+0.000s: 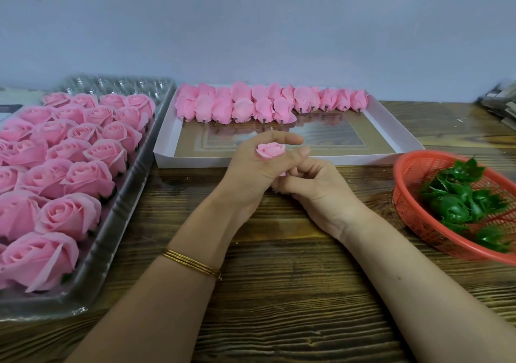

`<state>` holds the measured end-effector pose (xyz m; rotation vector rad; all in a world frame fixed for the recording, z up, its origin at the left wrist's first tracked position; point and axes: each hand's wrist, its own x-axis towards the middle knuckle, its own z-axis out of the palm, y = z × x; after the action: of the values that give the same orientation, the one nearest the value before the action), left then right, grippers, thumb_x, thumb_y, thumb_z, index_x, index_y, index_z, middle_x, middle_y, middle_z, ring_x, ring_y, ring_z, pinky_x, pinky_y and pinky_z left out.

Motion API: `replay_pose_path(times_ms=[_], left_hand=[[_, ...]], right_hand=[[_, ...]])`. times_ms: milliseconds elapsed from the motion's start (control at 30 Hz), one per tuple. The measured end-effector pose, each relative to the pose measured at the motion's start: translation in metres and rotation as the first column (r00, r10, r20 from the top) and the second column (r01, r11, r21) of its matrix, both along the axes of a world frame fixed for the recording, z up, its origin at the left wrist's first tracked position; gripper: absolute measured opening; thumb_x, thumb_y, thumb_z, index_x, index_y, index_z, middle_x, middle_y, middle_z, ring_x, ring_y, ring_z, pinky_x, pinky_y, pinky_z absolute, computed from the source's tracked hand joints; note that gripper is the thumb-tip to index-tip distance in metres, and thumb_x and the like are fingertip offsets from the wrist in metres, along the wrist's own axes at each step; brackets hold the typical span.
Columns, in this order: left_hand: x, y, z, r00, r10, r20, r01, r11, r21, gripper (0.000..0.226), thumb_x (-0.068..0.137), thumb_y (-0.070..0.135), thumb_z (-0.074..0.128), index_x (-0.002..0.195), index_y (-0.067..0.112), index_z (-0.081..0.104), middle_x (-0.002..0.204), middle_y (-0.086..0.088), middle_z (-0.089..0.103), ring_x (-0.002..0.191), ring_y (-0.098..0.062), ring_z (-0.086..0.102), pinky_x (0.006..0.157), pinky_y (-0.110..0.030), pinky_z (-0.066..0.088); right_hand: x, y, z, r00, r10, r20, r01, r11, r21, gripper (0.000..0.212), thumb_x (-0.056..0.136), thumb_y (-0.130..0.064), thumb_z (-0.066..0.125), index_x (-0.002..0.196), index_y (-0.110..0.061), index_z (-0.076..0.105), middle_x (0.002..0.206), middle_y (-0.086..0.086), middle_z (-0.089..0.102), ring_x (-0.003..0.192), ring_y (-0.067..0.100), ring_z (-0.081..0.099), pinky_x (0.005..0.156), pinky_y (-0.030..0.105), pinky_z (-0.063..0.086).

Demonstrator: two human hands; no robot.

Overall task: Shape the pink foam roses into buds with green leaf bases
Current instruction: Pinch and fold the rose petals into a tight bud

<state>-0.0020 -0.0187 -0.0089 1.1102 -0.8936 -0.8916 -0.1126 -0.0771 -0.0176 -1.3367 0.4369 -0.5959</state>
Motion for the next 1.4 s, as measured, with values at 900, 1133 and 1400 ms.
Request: replay_pose_path(times_ms=[900,1133,1400], left_hand=[[-0.001,-0.002,0.000,0.995,0.091,-0.033,-0.092,0.996,-0.022,0.007,0.076,0.020,0.072,0.072,0.026,0.072,0.053,0.002,0.057,0.050,-0.010,0.053,0.058,-0.031,0.044],[-0.004,-0.003,-0.002,0.986,0.165,-0.028,-0.166,0.985,-0.047,0.013,0.085,0.004,0.071,0.079,0.015,0.067,0.054,0.004,0.057,0.051,-0.005,0.054,0.053,-0.020,0.051],[0.002,0.001,0.000,1.000,0.029,0.010,-0.029,0.999,-0.030,0.014,0.075,0.013,0.079,0.083,0.014,0.068,0.059,0.002,0.063,0.056,-0.010,0.057,0.062,-0.027,0.049]], right_hand=[[0.002,0.001,-0.003,0.999,-0.037,-0.002,0.037,0.999,0.016,0.027,0.081,0.007,0.067,0.108,0.010,0.065,0.092,0.019,0.061,0.088,0.025,0.055,0.090,0.037,0.045],[0.006,0.005,-0.004,0.990,-0.140,-0.007,0.138,0.985,-0.104,0.029,0.071,0.011,0.076,0.090,-0.010,0.068,0.074,-0.003,0.066,0.080,0.018,0.059,0.084,0.031,0.051],[0.004,0.005,-0.002,0.994,-0.107,0.007,0.107,0.992,-0.060,0.027,0.076,0.013,0.069,0.091,-0.009,0.072,0.086,0.011,0.068,0.087,0.019,0.061,0.092,0.033,0.050]])
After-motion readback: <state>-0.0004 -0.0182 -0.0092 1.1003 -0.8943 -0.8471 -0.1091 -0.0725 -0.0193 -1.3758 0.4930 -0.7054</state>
